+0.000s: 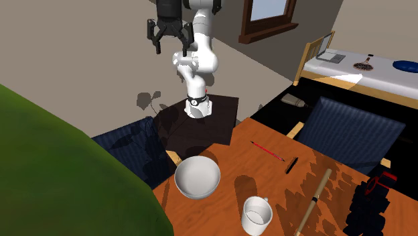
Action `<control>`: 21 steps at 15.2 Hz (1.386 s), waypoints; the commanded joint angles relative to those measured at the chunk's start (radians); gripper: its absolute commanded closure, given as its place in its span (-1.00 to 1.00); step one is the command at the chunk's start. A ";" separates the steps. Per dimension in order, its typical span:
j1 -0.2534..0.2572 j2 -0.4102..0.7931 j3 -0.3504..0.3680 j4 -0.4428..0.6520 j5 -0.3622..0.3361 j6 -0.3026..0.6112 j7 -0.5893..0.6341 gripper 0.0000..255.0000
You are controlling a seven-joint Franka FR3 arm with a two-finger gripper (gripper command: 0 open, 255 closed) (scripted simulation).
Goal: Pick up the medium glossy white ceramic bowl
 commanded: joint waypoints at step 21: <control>0.041 0.477 0.227 -0.149 0.077 0.582 0.250 -1.00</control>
